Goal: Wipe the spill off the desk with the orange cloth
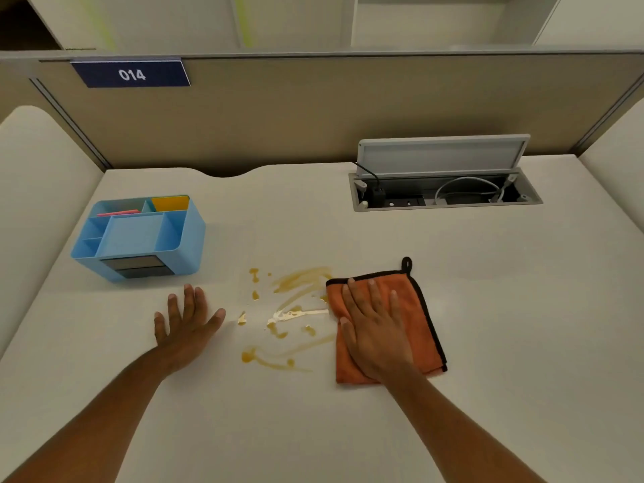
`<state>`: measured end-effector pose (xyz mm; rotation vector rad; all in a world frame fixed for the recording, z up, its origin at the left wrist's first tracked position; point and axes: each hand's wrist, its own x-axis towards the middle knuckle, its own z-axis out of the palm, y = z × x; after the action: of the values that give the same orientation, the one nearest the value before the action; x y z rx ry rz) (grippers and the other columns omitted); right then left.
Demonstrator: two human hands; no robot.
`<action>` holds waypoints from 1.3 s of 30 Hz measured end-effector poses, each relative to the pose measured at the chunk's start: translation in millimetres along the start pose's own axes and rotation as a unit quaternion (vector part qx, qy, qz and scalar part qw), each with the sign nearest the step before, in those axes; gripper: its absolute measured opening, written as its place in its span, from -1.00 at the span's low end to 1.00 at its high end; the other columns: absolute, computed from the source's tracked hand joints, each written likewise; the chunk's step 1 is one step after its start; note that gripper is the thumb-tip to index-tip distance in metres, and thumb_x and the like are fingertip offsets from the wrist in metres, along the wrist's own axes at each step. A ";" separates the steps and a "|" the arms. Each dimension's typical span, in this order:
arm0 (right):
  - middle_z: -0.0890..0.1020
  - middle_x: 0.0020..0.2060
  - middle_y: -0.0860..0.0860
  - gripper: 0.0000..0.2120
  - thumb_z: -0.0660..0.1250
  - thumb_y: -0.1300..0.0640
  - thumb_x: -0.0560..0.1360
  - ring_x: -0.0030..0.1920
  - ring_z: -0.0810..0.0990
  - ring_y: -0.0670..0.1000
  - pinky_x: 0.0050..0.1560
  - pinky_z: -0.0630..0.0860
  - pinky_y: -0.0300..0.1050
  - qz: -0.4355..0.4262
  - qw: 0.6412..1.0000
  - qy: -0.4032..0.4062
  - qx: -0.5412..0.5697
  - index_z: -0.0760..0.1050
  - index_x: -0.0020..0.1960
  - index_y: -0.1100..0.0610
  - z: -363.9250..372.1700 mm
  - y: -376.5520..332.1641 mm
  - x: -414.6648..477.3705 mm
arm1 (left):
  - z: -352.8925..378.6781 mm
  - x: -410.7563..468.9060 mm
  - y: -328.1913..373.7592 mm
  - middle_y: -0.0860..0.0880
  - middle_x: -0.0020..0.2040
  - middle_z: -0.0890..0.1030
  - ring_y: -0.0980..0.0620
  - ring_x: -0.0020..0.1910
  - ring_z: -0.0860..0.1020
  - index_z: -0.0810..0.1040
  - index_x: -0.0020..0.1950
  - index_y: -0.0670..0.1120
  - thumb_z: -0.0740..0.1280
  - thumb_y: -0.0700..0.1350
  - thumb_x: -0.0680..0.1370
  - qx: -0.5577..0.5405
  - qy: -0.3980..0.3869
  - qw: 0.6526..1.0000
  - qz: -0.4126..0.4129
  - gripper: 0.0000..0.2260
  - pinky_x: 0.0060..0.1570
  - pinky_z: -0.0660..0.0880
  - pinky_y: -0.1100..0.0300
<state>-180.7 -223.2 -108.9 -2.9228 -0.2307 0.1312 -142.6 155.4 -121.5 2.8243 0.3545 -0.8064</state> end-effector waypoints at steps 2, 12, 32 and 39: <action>-0.05 0.66 -0.13 -0.42 -0.12 -0.16 0.67 0.66 -0.13 0.05 0.61 -0.10 0.28 0.014 1.000 0.004 -0.008 -0.07 0.66 -0.09 2.9 10.0 -21.5 | 1.0 0.3 -0.7 -0.09 0.66 -0.35 -0.23 0.64 -0.33 -0.24 0.68 0.01 -0.25 0.34 0.57 0.010 0.001 1.000 0.003 -0.26 0.57 -0.23 -0.26; -0.04 0.67 -0.05 -0.39 -0.24 -0.17 0.65 0.65 -0.17 0.15 0.59 -0.15 0.34 0.108 0.994 -0.005 0.006 -0.15 0.66 -0.04 -12.6 30.6 52.3 | -3.9 -5.3 4.4 -0.01 0.67 -0.34 -0.12 0.65 -0.34 -0.29 0.67 0.01 -0.13 0.25 0.68 -0.026 -0.007 0.999 0.021 -0.35 0.58 -0.29 -0.18; 0.04 0.66 -0.08 -0.38 -0.18 -0.15 0.63 0.66 -0.08 0.04 0.62 -0.16 0.22 0.067 0.998 0.003 0.003 0.04 0.66 -0.02 2.1 -7.4 -2.9 | -23.5 -29.9 -1.0 -0.07 0.70 -0.22 -0.21 0.68 -0.14 -0.16 0.69 -0.02 0.08 0.39 0.60 0.062 0.062 0.992 0.091 -0.17 0.60 -0.01 -0.22; 0.11 0.65 0.01 -0.32 -0.25 -0.13 0.59 0.65 -0.04 0.16 0.62 -0.15 0.25 0.033 0.999 -0.010 0.018 0.06 0.65 0.06 5.3 -59.3 57.3 | -12.9 -35.3 -12.6 -0.05 0.71 -0.19 -0.17 0.68 -0.14 -0.14 0.69 0.01 0.00 0.41 0.59 0.063 0.105 0.986 0.110 -0.20 0.61 -0.03 -0.24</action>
<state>-133.5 -155.4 -105.6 -2.8951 -0.1323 0.1724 -168.8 164.3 -93.1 3.0050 0.0160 -0.5032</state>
